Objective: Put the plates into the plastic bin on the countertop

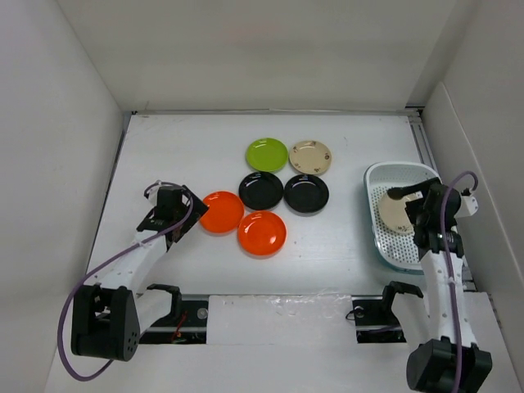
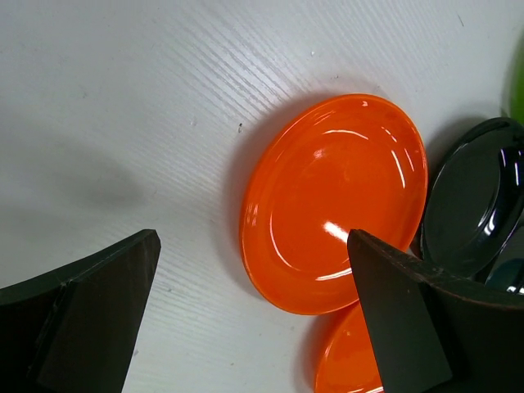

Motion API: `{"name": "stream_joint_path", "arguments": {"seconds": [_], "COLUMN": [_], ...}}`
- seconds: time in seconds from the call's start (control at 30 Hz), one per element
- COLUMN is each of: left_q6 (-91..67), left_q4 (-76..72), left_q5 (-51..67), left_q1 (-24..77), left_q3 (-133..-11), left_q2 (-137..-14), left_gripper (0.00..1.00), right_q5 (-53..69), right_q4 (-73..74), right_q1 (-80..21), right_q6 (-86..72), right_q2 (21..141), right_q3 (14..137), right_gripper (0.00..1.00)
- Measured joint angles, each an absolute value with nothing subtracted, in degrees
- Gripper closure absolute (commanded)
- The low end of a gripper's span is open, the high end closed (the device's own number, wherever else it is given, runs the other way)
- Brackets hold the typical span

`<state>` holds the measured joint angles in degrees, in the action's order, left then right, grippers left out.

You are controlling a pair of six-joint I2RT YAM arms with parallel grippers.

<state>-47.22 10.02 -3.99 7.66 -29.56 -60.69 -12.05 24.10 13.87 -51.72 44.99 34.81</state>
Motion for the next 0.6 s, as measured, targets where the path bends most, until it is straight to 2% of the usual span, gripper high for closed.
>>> {"name": "stream_joint_path", "arguments": {"seconds": [0.17,0.3,0.33,0.43,0.47,0.5,0.57,0.6], "left_q6": [-47.6,-47.9,-48.0,-48.0,-48.0,-48.1,-48.4,-48.3], "left_q4": [8.9,7.2,6.6,3.7,2.7,1.6,0.2,-0.3], "left_q5": [-4.2,-4.3,-4.2,-3.4,-3.2,-3.0,-2.6,-2.7], "left_q1": [7.7,7.7,7.7,7.7,7.7,7.7,7.6,7.7], "left_q3": [-29.2,-28.9,-28.7,-28.3,-28.3,-28.3,-28.4,-28.6], "left_q2": [-62.0,-65.4,-66.3,-68.8,-69.7,-70.6,-72.5,-73.2], "left_gripper": [0.07,0.19,0.28,0.43,0.61,0.68,0.78,0.80], "right_q5": [-10.2,-5.3,-3.8,2.3,3.9,5.7,8.6,9.8], "right_q4": [25.8,26.2,26.2,26.2,26.2,26.2,26.2,26.2], "right_q1": [13.9,13.9,13.9,13.9,13.9,13.9,13.9,13.9], "right_q6": [-50.6,-48.5,-47.9,-45.7,-45.0,-44.4,-43.3,-43.0], "right_q2": [39.1,37.0,36.9,37.8,38.4,39.1,40.4,40.9], "right_q3": [38.7,42.0,42.5,44.0,44.4,44.8,45.4,45.6], "right_gripper": [0.00,0.00,0.00,0.00,0.00,0.00,0.00,0.00]}}
